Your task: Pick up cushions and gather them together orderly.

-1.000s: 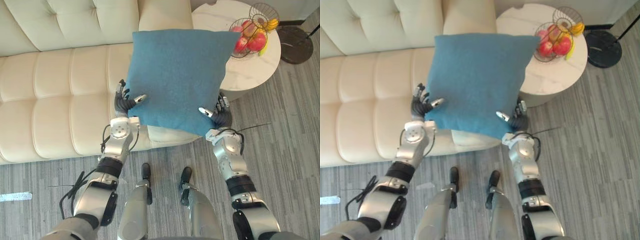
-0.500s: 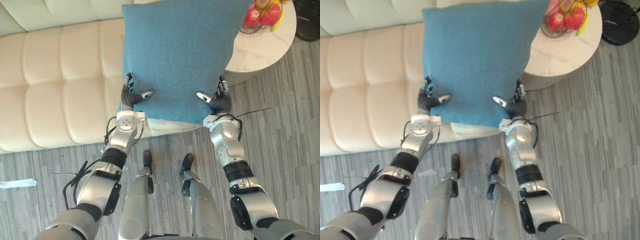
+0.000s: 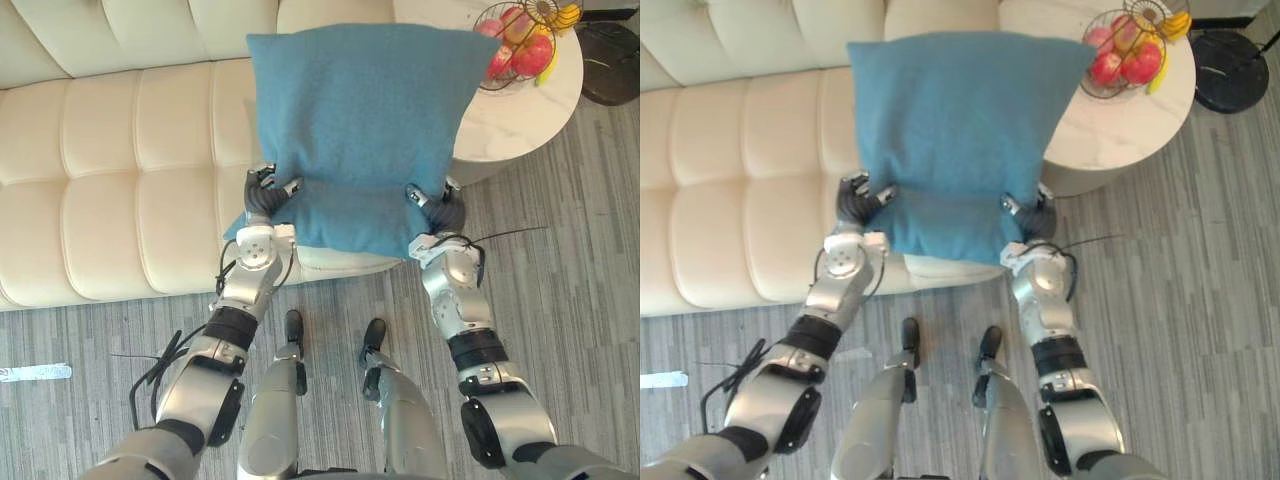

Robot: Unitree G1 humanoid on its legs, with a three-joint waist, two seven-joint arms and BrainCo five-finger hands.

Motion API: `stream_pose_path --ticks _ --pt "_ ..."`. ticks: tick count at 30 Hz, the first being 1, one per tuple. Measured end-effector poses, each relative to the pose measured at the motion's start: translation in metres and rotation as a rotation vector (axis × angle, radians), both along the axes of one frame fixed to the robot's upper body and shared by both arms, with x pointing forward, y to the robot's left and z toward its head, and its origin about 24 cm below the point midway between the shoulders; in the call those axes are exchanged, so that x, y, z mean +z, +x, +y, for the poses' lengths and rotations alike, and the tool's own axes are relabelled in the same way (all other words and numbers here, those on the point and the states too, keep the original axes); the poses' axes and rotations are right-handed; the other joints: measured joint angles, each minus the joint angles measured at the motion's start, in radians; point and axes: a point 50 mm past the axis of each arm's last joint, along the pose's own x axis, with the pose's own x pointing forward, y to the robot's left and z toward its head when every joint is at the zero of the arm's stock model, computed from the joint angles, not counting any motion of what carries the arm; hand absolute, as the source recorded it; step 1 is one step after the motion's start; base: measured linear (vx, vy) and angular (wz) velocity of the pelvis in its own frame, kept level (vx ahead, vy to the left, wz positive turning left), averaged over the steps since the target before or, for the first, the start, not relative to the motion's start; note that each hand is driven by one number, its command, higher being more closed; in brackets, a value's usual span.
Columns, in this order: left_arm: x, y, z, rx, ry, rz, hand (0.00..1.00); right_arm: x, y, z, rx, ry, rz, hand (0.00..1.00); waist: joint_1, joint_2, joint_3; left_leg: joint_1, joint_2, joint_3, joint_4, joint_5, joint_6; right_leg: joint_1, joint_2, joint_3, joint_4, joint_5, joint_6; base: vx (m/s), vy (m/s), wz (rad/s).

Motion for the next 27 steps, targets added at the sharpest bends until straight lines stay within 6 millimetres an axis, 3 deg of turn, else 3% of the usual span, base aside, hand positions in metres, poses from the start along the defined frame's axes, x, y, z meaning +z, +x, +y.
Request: stream_pose_path --ticks 6,13,20,27 --pt "-0.013 -0.032 -0.015 -0.080 -0.088 -0.009 1.00 -0.028 -0.042 -0.007 -0.024 0.074 0.028 1.00 -0.018 0.000 -0.016 0.105 -0.009 0.019 -0.043 0.000 0.000 0.083 -0.005 0.001 0.004 -0.033 0.008 0.08 0.009 0.01" --pt "-0.073 -0.086 -0.017 -0.134 -0.219 0.163 1.00 -0.058 -0.095 -0.014 -0.050 0.062 0.082 1.00 -0.033 -0.002 -0.161 0.245 -0.029 0.020 -0.129 -0.002 -0.003 0.184 -0.015 0.003 0.004 -0.075 0.024 0.09 0.019 0.02" --pt "-0.093 -0.120 -0.015 -0.150 -0.307 0.236 1.00 -0.061 -0.119 -0.015 -0.060 -0.013 0.095 1.00 -0.034 -0.001 -0.236 0.342 -0.047 -0.010 -0.166 -0.002 -0.002 0.275 -0.026 -0.008 0.006 -0.099 0.039 0.04 0.013 0.08" --pt "-0.092 -0.128 -0.015 -0.158 -0.330 0.232 1.00 -0.055 -0.123 -0.013 -0.078 -0.081 0.071 1.00 -0.030 -0.003 -0.266 0.338 -0.064 -0.113 -0.115 -0.002 -0.002 0.342 -0.041 -0.056 0.051 -0.146 0.037 -0.01 -0.007 0.45"
